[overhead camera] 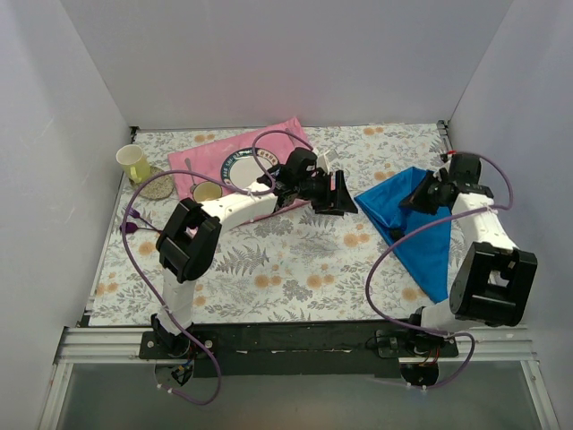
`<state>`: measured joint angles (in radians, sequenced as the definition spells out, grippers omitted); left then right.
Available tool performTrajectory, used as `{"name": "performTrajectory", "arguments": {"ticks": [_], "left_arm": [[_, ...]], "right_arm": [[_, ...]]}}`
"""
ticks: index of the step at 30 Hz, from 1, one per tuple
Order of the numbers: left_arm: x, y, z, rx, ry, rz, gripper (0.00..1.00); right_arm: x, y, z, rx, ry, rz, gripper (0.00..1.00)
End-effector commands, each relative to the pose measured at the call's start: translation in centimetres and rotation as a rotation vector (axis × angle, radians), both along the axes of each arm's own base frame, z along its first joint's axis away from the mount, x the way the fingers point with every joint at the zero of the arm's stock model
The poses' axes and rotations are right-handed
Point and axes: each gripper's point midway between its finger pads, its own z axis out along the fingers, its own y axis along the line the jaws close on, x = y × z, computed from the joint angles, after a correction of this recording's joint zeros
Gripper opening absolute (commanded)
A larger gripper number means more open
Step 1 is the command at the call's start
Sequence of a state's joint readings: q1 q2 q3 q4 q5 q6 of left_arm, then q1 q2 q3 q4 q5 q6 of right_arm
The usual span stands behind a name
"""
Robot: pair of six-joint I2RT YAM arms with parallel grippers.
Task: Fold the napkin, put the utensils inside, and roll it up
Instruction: Fold the napkin
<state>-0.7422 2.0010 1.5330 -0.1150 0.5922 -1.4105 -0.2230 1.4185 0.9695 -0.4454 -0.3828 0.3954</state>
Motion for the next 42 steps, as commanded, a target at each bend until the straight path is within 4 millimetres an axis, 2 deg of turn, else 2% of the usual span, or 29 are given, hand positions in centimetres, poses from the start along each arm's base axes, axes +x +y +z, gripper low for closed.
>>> {"name": "performTrajectory", "arguments": {"ticks": [1, 2, 3, 6, 7, 8, 9, 10, 11, 12, 13, 14, 15, 16, 17, 18, 20, 24, 26, 29, 36, 42], "left_arm": [[-0.3, 1.2, 2.8, -0.033, -0.029, 0.009, 0.58], [-0.2, 1.5, 3.0, -0.036, -0.033, 0.015, 0.58], [-0.2, 1.8, 2.7, -0.03, -0.028, 0.019, 0.58], [-0.1, 2.6, 3.2, -0.034, -0.032, 0.034, 0.58], [-0.2, 2.9, 2.8, -0.025, -0.022, 0.039, 0.58], [-0.1, 3.1, 2.8, -0.025, -0.024, 0.043, 0.58], [-0.1, 3.4, 3.3, -0.029, -0.033, 0.048, 0.58], [-0.2, 3.6, 3.0, -0.023, -0.028, 0.052, 0.58], [-0.1, 3.9, 2.9, -0.02, -0.026, 0.056, 0.58], [-0.2, 4.1, 3.1, -0.022, -0.029, 0.059, 0.58], [-0.2, 4.3, 3.2, -0.024, -0.032, 0.06, 0.58], [-0.2, 4.7, 2.8, -0.014, -0.026, 0.066, 0.58], [-0.3, 4.8, 2.9, -0.014, -0.025, 0.069, 0.58], [-0.4, 5.0, 3.0, -0.015, -0.03, 0.072, 0.58], [-0.4, 5.3, 2.7, -0.009, -0.023, 0.076, 0.58], [-0.3, 5.4, 2.6, -0.007, -0.022, 0.079, 0.58], [-0.3, 5.7, 2.6, -0.006, -0.021, 0.084, 0.58], [-0.2, 6.0, 2.5, -0.002, -0.018, 0.089, 0.58], [-0.2, 6.2, 2.6, -0.001, -0.022, 0.092, 0.58], [0.0, 6.2, 2.4, 0.001, -0.017, 0.092, 0.58], [0.0, 6.1, 2.1, -0.009, 0.002, 0.093, 0.58], [0.0, 6.3, 2.4, -0.011, 0.005, 0.097, 0.58]], "right_arm": [[5.8, 1.6, 4.1, -0.077, -0.151, 0.045, 0.01], [6.6, 1.8, 4.4, -0.097, -0.161, 0.046, 0.01], [8.0, 3.1, 5.1, -0.106, -0.186, 0.079, 0.01], [10.9, 4.6, 5.5, -0.16, -0.225, 0.108, 0.01], [11.6, 5.8, 5.7, -0.171, -0.237, 0.135, 0.01], [12.5, 6.1, 6.0, -0.183, -0.246, 0.139, 0.01], [13.3, 7.1, 4.9, -0.19, -0.234, 0.165, 0.01], [15.0, 7.3, 6.8, -0.209, -0.29, 0.169, 0.01], [15.9, 7.6, 7.0, -0.233, -0.304, 0.17, 0.01], [17.0, 7.7, 5.8, -0.24, -0.285, 0.18, 0.01], [18.6, 7.9, 7.8, -0.246, -0.332, 0.179, 0.01], [19.3, 7.9, 7.8, -0.255, -0.331, 0.195, 0.01], [20.3, 8.0, 6.3, -0.258, -0.308, 0.207, 0.01], [21.0, 8.2, 6.2, -0.258, -0.309, 0.219, 0.01], [22.5, 8.7, 8.6, -0.25, -0.368, 0.235, 0.01], [23.0, 8.9, 6.4, -0.24, -0.313, 0.252, 0.01], [24.7, 9.8, 6.9, -0.212, -0.337, 0.277, 0.01], [26.0, 10.8, 6.8, -0.158, -0.359, 0.285, 0.01], [25.7, 11.7, 6.4, -0.111, -0.36, 0.31, 0.01], [25.7, 12.9, 7.0, -0.063, -0.391, 0.34, 0.01], [26.1, 15.5, 10.9, 0.009, -0.508, 0.388, 0.01], [27.2, 17.3, 9.7, 0.098, -0.523, 0.407, 0.01]]}}
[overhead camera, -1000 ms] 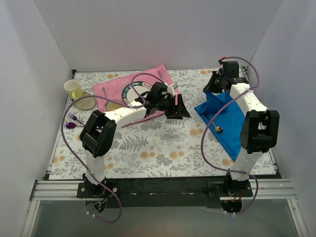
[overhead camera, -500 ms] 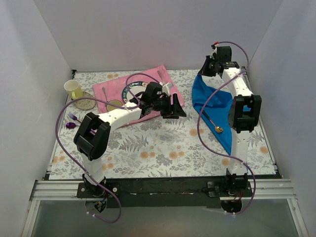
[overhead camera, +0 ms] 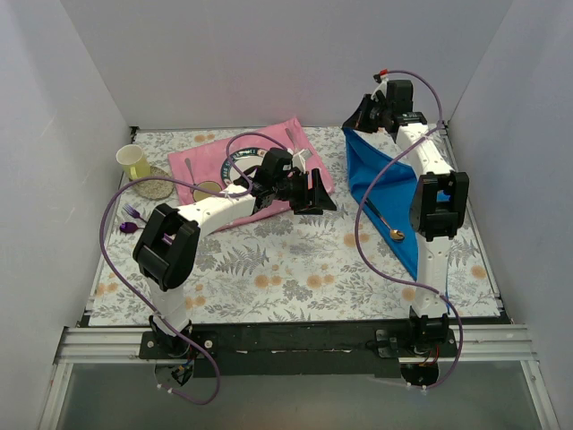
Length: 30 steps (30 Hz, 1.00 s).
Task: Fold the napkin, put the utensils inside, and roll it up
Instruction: Fold the napkin
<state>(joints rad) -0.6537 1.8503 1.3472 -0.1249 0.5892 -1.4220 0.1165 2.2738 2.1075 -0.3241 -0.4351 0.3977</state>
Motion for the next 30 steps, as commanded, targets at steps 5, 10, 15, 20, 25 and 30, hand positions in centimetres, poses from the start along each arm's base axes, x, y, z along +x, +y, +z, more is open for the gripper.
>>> {"name": "performTrajectory", "arguments": {"ticks": [5, 10, 15, 20, 25, 30], "left_arm": [[0.5, 1.8, 2.0, -0.008, -0.035, 0.055, 0.59], [1.8, 2.1, 0.9, 0.015, -0.041, 0.09, 0.63], [6.8, 2.4, 0.0, 0.054, -0.122, 0.235, 0.66], [12.4, 1.0, -2.1, 0.076, -0.156, 0.349, 0.66], [19.3, -1.0, -1.9, -0.009, -0.217, 0.478, 0.6], [22.6, -1.6, -4.7, -0.003, -0.188, 0.541, 0.44]], "right_arm": [[2.8, 3.5, 1.1, 0.11, -0.124, 0.088, 0.03], [3.5, 3.6, 0.5, 0.103, -0.141, 0.099, 0.39], [3.6, -0.8, 3.6, -0.081, -0.19, -0.037, 0.67], [1.2, -4.0, 1.3, -0.224, -0.082, -0.14, 0.63], [-2.0, -4.3, -3.5, -0.235, 0.004, -0.09, 0.41], [-2.2, -2.8, -6.0, -0.193, 0.021, -0.009, 0.27]]}}
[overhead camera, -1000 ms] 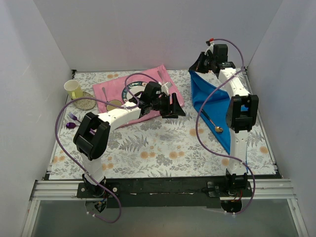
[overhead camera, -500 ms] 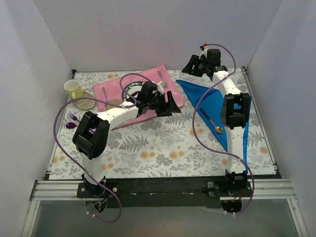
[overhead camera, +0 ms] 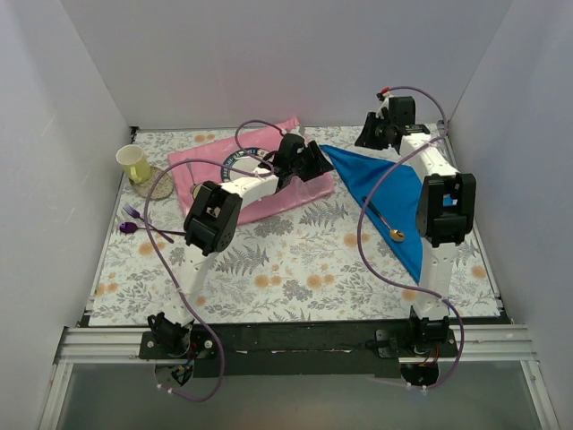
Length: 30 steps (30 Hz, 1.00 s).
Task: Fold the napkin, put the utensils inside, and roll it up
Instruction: Fold the napkin
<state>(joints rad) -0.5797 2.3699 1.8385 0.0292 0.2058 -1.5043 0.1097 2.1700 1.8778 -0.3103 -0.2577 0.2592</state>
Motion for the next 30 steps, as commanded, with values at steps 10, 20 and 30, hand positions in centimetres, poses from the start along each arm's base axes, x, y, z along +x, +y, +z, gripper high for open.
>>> {"name": "performTrajectory", "arguments": {"ticks": [10, 20, 30], "left_arm": [[4.3, -0.4, 1.7, -0.132, -0.107, 0.103, 0.44], [5.6, 0.0, 2.6, -0.233, -0.127, 0.137, 0.45], [5.9, 1.3, 2.6, -0.246, -0.117, 0.124, 0.51]], "right_arm": [[1.2, 3.2, -5.2, 0.115, 0.036, 0.106, 0.21], [3.8, 4.0, -8.1, 0.161, 0.04, 0.086, 0.21], [8.2, 3.7, -7.6, 0.197, -0.066, 0.04, 0.25]]}}
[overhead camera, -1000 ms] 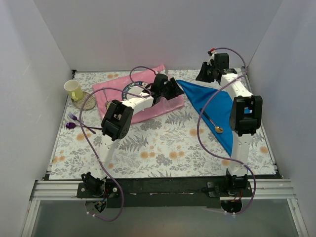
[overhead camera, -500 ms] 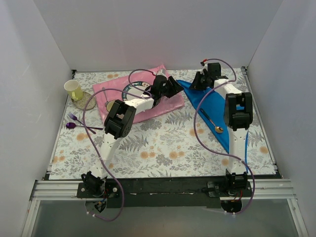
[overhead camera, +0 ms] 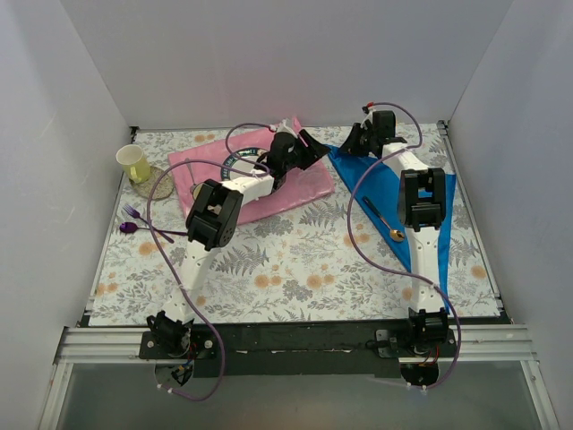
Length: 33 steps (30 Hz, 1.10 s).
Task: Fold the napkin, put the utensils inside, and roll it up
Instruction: Fold the napkin
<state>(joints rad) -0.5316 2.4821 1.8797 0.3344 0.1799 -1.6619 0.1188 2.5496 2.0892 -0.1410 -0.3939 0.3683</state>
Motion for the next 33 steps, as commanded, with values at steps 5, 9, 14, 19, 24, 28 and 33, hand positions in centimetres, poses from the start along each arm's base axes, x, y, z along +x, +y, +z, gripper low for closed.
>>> {"name": "performTrajectory", "arguments": {"ticks": [5, 9, 14, 19, 24, 28, 33], "left_arm": [[1.2, 0.8, -0.1, -0.044, -0.02, -0.003, 0.56], [2.0, 0.4, -0.1, -0.047, -0.04, -0.041, 0.56], [2.0, 0.4, 0.4, 0.013, -0.07, -0.07, 0.51], [1.2, 0.9, 0.5, 0.006, -0.071, -0.075, 0.5], [1.0, 0.7, 1.7, -0.01, -0.08, -0.091, 0.51], [0.5, 0.6, 2.7, -0.021, -0.089, -0.107, 0.51], [0.0, 0.5, 3.4, -0.023, -0.093, -0.126, 0.51]], "right_arm": [[3.6, 1.1, 4.1, 0.105, -0.15, 0.003, 0.29], [3.3, 1.9, 6.7, 0.094, -0.194, 0.053, 0.3], [0.4, 1.9, 9.9, 0.019, -0.23, 0.069, 0.34], [-1.9, 3.8, 7.8, 0.088, -0.155, 0.132, 0.3], [-1.3, 5.0, 5.7, 0.133, -0.127, 0.129, 0.28], [-0.4, 4.8, 4.3, 0.128, -0.134, 0.111, 0.28], [1.8, 4.5, 4.2, 0.114, -0.169, 0.094, 0.28]]}}
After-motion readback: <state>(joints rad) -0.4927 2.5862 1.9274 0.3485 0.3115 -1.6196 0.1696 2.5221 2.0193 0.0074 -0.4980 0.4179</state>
